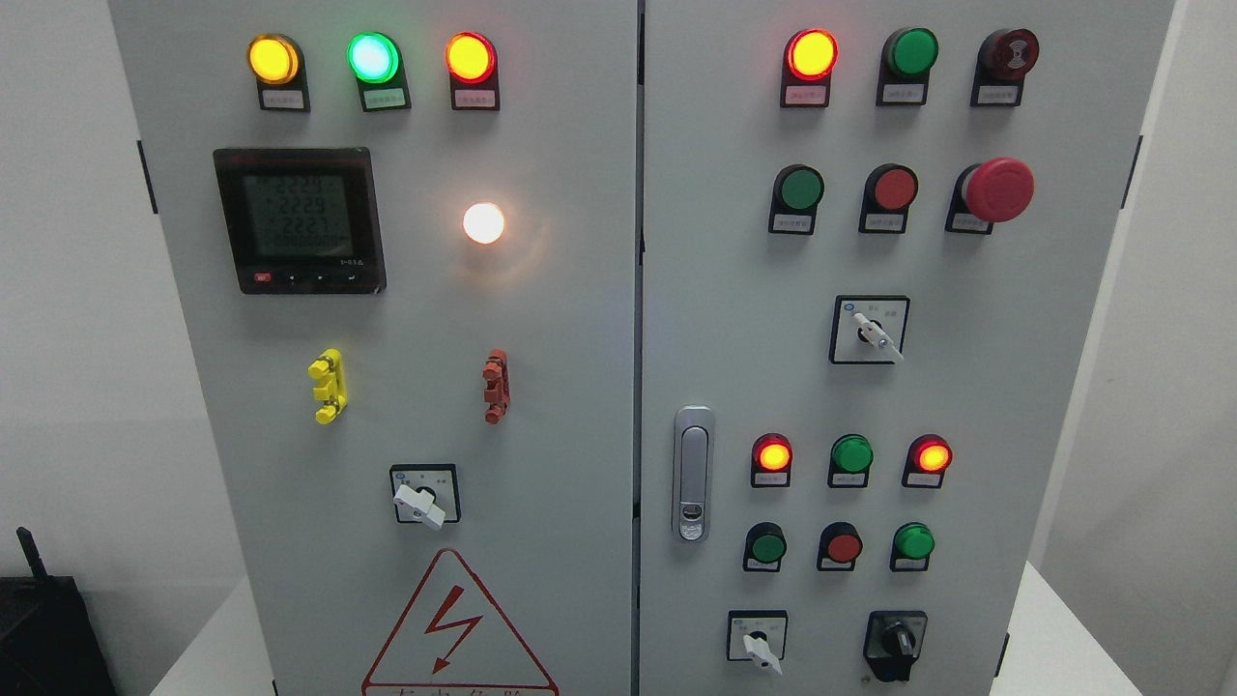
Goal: Trip black knob to open circuit
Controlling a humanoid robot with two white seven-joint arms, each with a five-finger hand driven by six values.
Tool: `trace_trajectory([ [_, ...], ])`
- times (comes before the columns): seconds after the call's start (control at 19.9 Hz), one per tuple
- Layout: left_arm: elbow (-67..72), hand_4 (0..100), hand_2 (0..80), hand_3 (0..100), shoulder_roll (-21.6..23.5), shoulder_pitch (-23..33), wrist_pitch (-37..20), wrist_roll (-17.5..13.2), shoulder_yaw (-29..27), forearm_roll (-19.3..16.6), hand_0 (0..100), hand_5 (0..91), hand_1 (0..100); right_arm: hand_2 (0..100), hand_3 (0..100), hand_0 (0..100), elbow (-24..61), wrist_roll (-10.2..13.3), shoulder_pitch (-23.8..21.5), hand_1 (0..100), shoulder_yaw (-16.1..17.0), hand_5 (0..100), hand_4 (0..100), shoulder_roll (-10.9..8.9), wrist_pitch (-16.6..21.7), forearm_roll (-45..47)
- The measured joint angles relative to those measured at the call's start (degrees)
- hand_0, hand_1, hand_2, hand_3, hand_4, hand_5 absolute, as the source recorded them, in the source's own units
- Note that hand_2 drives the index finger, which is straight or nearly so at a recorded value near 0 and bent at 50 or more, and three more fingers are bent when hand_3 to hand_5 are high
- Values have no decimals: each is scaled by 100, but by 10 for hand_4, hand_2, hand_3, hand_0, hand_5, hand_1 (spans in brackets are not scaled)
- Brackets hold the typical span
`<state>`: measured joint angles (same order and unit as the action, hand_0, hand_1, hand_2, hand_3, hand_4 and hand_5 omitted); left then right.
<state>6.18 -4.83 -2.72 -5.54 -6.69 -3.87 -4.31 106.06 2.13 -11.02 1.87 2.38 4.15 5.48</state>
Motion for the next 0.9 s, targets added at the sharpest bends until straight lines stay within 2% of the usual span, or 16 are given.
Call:
trace_trajectory([
  [0.9,0,0,0,0,0,0,-1,0,0,0,120,0,389,53,1000,0,149,-15,310,0,-150,997,1000,111,-122,3],
])
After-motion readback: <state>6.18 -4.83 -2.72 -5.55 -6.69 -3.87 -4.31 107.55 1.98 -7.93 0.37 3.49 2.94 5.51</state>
